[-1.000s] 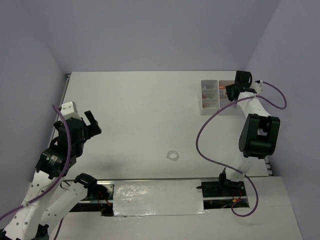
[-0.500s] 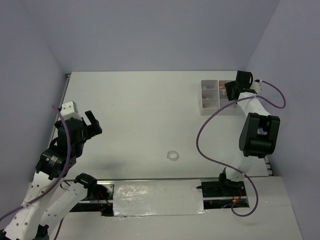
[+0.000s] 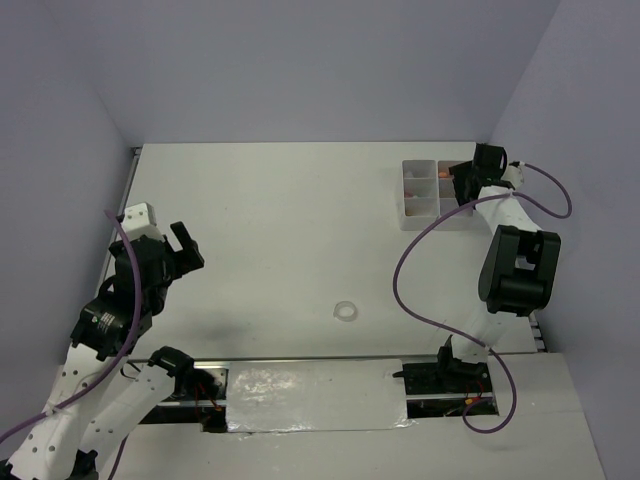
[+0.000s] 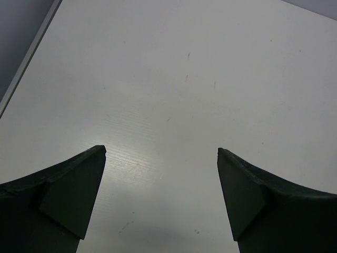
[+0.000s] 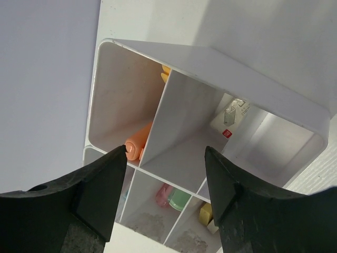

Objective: Sort the stationery into containers
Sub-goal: Place the stationery in the storage box, then pick up the stationery from the center of the board.

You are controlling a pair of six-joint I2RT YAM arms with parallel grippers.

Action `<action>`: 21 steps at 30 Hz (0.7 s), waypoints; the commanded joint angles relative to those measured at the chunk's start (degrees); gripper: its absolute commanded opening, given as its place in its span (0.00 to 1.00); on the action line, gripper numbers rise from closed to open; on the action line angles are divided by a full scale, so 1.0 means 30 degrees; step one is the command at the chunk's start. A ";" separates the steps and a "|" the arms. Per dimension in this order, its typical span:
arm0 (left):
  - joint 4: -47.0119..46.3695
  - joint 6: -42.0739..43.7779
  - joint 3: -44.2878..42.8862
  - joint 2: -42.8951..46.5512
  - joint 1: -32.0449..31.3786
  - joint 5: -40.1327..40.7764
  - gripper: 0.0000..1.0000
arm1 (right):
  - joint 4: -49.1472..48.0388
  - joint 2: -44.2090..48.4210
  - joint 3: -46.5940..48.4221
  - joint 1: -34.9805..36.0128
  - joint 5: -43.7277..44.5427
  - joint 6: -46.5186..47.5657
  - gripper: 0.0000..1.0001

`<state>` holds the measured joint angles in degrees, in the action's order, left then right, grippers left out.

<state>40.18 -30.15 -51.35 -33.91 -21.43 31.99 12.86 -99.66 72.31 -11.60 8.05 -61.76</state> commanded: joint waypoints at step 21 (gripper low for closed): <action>0.0375 -0.0936 -0.0431 -0.0385 0.0171 0.1964 0.99 | 0.6254 0.7260 -0.1308 1.2322 0.0011 1.4631 0.70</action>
<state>41.15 -31.77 -51.35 -34.24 -21.39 35.42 20.32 -77.93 70.43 19.20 7.99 -29.63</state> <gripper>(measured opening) 0.993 0.700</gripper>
